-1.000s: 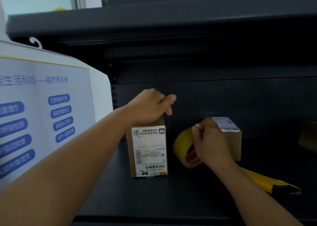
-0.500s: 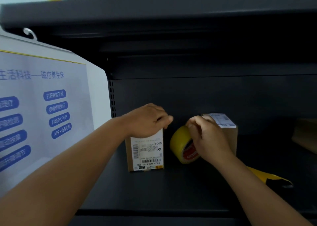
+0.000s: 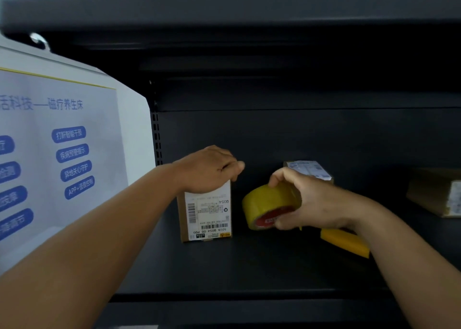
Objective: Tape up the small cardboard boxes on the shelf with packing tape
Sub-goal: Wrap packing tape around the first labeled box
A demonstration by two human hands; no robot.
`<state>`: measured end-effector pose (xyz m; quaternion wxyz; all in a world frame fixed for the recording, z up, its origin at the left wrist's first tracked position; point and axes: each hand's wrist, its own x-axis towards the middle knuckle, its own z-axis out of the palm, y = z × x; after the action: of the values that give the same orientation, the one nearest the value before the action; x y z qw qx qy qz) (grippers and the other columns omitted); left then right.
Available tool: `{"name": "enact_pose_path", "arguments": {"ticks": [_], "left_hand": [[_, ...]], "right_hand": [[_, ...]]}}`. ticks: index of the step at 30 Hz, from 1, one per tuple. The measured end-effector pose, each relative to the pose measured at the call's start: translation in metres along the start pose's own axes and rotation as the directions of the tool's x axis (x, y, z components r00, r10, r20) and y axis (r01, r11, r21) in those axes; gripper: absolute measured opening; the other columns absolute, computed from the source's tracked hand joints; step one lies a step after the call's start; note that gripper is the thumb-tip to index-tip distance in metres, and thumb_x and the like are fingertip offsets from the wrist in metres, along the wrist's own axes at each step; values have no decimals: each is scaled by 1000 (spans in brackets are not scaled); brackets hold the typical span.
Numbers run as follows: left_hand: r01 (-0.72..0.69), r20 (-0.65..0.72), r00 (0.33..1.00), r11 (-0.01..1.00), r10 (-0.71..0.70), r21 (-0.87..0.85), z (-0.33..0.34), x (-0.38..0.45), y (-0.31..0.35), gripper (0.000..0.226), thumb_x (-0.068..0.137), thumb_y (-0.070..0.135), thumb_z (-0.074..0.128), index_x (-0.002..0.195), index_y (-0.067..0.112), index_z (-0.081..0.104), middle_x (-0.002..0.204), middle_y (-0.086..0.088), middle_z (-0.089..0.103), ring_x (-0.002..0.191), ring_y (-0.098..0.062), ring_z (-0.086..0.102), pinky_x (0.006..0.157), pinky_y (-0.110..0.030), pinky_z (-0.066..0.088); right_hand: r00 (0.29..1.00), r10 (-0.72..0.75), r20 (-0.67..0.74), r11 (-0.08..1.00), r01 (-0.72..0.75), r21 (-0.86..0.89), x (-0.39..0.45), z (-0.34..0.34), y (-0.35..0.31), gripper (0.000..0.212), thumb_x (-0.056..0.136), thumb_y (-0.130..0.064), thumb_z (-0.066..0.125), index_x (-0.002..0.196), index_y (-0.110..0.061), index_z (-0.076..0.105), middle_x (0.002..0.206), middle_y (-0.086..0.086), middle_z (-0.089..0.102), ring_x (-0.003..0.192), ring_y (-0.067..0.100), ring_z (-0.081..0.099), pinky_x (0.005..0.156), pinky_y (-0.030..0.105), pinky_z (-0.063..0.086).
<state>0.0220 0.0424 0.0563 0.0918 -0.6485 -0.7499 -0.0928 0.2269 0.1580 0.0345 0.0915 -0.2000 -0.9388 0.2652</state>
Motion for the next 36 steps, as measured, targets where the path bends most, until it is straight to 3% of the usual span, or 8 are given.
{"name": "enact_pose_path", "arguments": {"ticks": [9, 16, 19, 23, 26, 30, 33, 36], "left_hand": [[16, -60, 998, 993, -23, -121, -3, -6, 5, 44, 101, 43, 27, 138, 28, 45, 137, 9, 46, 125, -4, 39, 95, -19, 24], [-17, -236, 971, 971, -40, -237, -6, -13, 9, 46, 101, 42, 28, 144, 26, 35, 135, 0, 53, 115, -6, 49, 91, -22, 34], [-6, -356, 930, 961, -96, -276, -10, -19, 8, 45, 101, 42, 25, 142, 27, 35, 127, -1, 60, 109, -9, 56, 91, -26, 42], [40, -522, 818, 929, -241, -367, -19, -30, 6, 43, 102, 41, 23, 138, 25, 43, 122, 3, 63, 103, -8, 58, 84, -22, 39], [132, -519, 770, 888, -371, -440, -17, -37, 6, 42, 103, 38, 23, 134, 23, 47, 104, 5, 61, 83, -4, 51, 73, -20, 36], [250, -372, 754, 761, -541, -599, 1, -41, 0, 28, 104, 32, 25, 96, 32, 52, 76, 14, 42, 65, 1, 39, 77, -28, 33], [254, -195, 767, 568, -611, -783, 16, -44, -5, 29, 102, 27, 32, 119, 21, 55, 100, -3, 62, 80, -9, 57, 73, -30, 42], [226, -142, 749, 451, -647, -864, 26, -44, -10, 38, 102, 28, 32, 137, 23, 45, 127, -10, 58, 111, -20, 56, 96, -37, 44]], "right_hand": [[999, -14, -47, 986, 6, -168, -7, 17, -1, 66, 78, -11, 71, 116, -51, 34, 109, -16, 46, 96, 9, 51, 82, 31, 54], [993, 110, 45, 958, -94, -270, -2, 34, 2, 72, 82, -10, 64, 135, -40, 24, 95, -13, 45, 94, 9, 51, 81, 27, 48], [987, 140, 72, 951, -114, -287, -5, 30, -6, 71, 84, -19, 67, 139, -36, 26, 116, -9, 49, 106, 11, 50, 89, 27, 47], [989, -1, -146, 994, 17, 107, -2, 28, -27, 67, 94, -39, 50, 150, -28, 16, 146, -15, 35, 130, 7, 37, 98, 18, 30], [956, -5, -295, 844, 162, 511, 11, 33, -49, 61, 97, -49, 35, 151, -33, 12, 151, -20, 22, 139, 4, 22, 102, 21, 18], [933, 8, -360, 691, 255, 676, 41, 43, -73, 60, 98, -50, 30, 151, -29, 10, 157, -9, 20, 142, 9, 20, 106, 24, 17], [957, 87, -278, 601, 172, 780, 66, 53, -83, 66, 95, -57, 31, 152, -26, 13, 154, 1, 28, 126, 16, 45, 99, 26, 35], [980, 155, -124, 523, 26, 852, 78, 61, -80, 65, 91, -64, 32, 139, -21, 37, 125, 13, 58, 89, 18, 63, 69, 28, 49]]}}
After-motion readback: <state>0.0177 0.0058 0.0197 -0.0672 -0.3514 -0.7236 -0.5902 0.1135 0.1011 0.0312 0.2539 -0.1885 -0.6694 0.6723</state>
